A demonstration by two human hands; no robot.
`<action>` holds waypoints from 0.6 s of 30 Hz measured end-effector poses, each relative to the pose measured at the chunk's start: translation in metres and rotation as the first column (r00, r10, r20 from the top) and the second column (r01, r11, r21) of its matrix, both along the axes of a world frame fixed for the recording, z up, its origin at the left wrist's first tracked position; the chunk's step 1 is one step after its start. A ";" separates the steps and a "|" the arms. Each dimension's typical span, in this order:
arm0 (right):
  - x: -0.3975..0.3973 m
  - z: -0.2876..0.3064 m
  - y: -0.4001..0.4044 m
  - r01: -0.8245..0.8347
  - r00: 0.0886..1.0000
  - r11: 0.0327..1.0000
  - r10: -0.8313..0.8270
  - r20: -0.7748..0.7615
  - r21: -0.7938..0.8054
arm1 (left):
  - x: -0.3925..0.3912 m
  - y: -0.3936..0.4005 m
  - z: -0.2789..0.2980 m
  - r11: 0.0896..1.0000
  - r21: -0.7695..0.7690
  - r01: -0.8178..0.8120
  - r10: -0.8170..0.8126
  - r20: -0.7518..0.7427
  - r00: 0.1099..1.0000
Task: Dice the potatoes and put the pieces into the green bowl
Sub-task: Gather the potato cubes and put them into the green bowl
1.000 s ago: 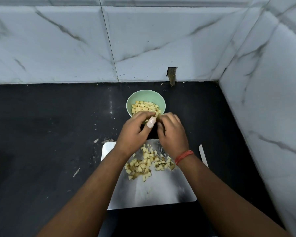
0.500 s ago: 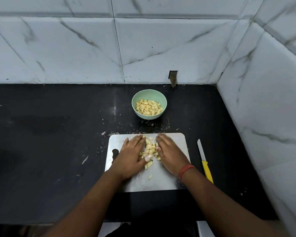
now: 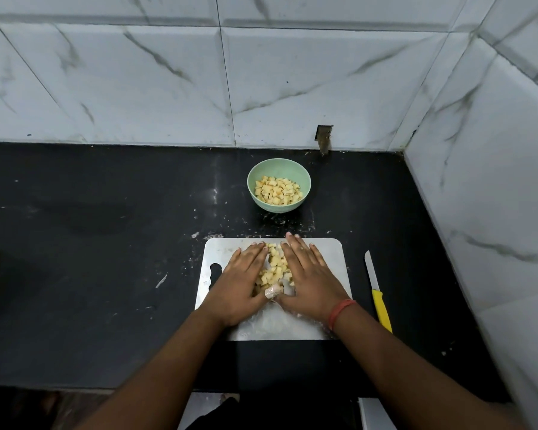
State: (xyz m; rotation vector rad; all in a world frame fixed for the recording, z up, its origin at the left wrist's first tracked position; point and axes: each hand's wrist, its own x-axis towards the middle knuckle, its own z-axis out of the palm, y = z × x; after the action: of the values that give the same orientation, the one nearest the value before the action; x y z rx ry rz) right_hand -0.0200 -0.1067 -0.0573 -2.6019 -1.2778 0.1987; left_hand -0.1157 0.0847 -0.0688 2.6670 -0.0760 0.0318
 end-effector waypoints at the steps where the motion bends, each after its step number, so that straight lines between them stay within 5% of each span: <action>1: 0.002 0.000 0.002 -0.005 1.000 1.000 0.005 -0.001 0.008 | 0.001 0.000 0.000 1.000 0.015 0.003 -0.003 -0.005 1.000; 8: 0.022 -0.003 0.016 -0.143 0.990 0.988 0.143 -0.005 -0.049 | 0.016 -0.010 -0.004 0.996 0.087 0.024 -0.019 -0.056 0.998; 18: 0.017 -0.014 0.019 -0.116 0.985 0.979 0.092 0.146 0.170 | 0.022 -0.017 -0.020 0.986 0.118 -0.121 0.095 0.205 0.974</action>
State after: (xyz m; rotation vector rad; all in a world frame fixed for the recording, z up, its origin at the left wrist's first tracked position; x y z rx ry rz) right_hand -0.0030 -0.0878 -0.0714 -2.4356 -1.4099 -0.0762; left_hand -0.0942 0.0672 -0.0885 2.7874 0.0041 0.3409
